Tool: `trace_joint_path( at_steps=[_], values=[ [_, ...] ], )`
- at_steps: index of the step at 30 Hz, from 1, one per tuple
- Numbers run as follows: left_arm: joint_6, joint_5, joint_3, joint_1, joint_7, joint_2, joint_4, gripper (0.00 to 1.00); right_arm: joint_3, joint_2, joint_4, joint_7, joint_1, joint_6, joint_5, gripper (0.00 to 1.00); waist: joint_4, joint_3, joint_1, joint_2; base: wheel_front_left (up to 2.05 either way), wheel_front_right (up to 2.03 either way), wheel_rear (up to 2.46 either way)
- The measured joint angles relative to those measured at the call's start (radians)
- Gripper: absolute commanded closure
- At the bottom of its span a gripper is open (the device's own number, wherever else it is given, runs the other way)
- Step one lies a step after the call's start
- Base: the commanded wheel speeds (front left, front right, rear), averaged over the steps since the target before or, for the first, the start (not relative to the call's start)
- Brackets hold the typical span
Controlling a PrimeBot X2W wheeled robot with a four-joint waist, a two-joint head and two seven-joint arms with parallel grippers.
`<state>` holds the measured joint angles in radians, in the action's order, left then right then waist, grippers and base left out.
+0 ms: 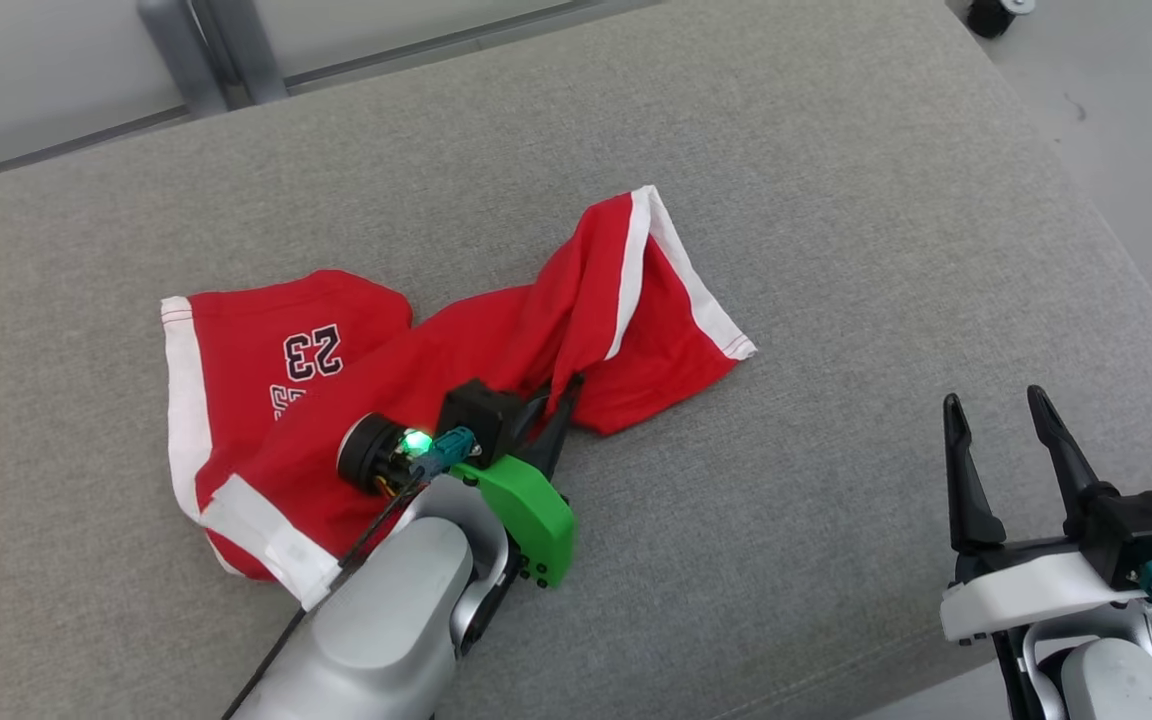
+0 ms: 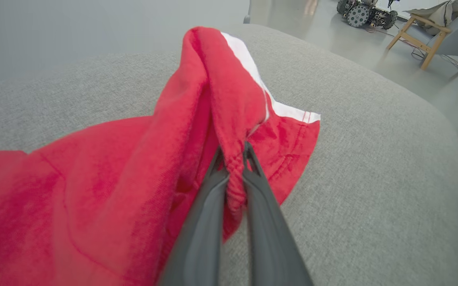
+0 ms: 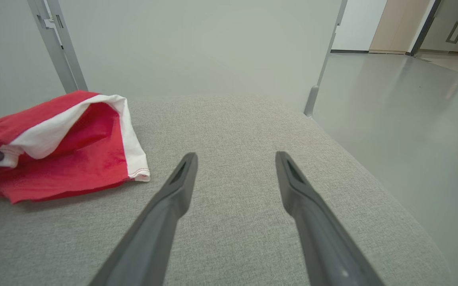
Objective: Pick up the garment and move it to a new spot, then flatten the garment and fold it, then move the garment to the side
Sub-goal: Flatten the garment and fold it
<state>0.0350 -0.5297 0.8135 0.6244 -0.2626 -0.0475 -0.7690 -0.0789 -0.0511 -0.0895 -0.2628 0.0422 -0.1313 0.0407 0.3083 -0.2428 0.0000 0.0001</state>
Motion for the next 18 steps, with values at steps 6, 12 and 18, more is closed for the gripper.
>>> trace_joint_path(
  at_steps=[6, 12, 18],
  values=[
    [0.069, -0.065, 0.021, -0.035, 0.08, -0.048, 0.141, 1.0, -0.03, 0.001, -0.003, 0.0, -0.047, 0.0, -0.005, 0.0, -0.045, 0.038, 0.0, 0.0, 0.0, 0.0, 0.0],
    [0.089, -0.155, 0.113, -0.213, 0.338, -0.305, 0.469, 1.0, -0.05, -0.002, -0.005, 0.0, -0.105, 0.0, -0.011, 0.0, -0.119, 0.08, 0.0, 0.0, 0.0, 0.0, 0.0],
    [0.092, -0.221, 0.166, -0.334, 0.501, -0.544, 0.687, 1.0, -0.043, -0.011, -0.007, 0.0, -0.118, 0.0, -0.011, 0.0, -0.204, 0.108, 0.0, -0.0001, 0.0, 0.0, 0.0]
  ],
)
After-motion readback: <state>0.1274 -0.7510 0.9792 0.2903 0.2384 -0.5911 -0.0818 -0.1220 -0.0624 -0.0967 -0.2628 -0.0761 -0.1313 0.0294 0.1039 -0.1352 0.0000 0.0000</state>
